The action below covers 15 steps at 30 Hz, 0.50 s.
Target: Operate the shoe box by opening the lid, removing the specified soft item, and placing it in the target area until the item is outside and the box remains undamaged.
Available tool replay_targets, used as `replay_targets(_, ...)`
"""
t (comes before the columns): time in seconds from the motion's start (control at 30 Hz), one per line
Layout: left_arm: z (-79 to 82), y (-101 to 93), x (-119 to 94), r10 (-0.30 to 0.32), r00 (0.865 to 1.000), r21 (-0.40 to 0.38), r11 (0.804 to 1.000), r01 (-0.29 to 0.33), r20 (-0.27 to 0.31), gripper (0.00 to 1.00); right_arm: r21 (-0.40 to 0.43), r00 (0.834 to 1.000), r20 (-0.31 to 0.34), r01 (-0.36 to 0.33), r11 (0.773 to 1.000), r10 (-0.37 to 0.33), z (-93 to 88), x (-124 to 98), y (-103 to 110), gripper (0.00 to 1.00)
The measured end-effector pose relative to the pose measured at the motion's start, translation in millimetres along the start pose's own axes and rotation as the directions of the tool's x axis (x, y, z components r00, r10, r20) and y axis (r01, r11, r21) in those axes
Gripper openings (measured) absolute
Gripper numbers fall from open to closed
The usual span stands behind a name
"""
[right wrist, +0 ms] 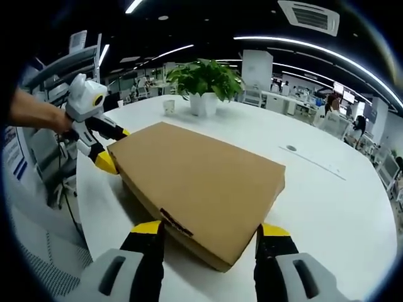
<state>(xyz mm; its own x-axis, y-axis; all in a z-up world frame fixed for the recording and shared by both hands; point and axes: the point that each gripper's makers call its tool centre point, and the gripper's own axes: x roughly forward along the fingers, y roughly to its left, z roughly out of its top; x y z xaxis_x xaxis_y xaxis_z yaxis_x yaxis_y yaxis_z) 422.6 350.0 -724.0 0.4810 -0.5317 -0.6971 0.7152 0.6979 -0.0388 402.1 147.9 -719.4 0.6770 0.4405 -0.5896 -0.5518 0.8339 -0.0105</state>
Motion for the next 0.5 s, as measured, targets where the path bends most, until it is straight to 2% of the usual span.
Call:
replay_targets(0.33, -4.3, 6.3, -3.6, -0.007, 1.000, 0.009, 1.000, 0.007, 0.005, 0.63, -0.005, 1.000, -0.001, -0.004, 1.000, 0.004, 0.5, 0.0, 6.8, 0.53)
replay_targets(0.4, -5.7, 6.7, -4.2, -0.003, 1.000, 0.015, 1.000, 0.003, 0.007, 0.64, -0.040, 1.000, -0.001, -0.017, 0.999, 0.017, -1.9, -1.8, 7.0, 0.52)
replay_targets(0.5, -5.6, 6.7, -5.0, 0.009, 1.000, 0.017, 1.000, -0.009, 0.015, 0.64, -0.038, 1.000, 0.001, -0.021, 0.999, 0.022, -1.5, -1.7, 5.5, 0.51)
